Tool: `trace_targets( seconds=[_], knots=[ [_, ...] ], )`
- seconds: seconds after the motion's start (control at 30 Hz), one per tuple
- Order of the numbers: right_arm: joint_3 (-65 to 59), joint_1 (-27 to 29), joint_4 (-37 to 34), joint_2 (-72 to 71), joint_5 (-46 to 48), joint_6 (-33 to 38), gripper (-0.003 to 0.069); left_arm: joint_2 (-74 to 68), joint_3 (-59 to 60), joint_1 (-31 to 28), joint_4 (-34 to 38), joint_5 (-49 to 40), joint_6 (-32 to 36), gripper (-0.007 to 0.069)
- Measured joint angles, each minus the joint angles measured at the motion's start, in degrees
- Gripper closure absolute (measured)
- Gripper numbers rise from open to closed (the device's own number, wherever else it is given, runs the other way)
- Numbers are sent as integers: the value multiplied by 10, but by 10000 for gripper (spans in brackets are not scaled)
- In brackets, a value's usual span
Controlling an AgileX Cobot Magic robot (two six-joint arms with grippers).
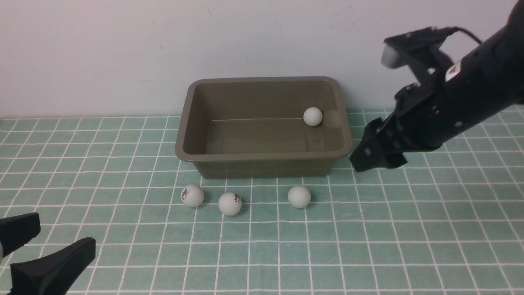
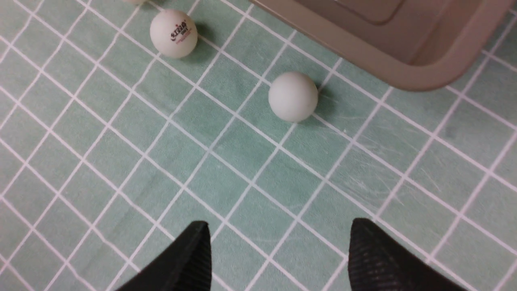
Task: Put the table tennis balls in the box on the green coffee tablecloth.
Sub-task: 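Reach for and grasp a ping pong ball on the table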
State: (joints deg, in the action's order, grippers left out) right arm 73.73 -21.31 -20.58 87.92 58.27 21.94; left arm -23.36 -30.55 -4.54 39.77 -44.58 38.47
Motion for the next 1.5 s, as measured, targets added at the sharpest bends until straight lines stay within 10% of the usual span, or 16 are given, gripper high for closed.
trace_targets(
  seconds=[1.5],
  knots=[
    [-227,-92,-321,39,-456,323,248,0,0,0,1,-2,-1,90]
  ],
)
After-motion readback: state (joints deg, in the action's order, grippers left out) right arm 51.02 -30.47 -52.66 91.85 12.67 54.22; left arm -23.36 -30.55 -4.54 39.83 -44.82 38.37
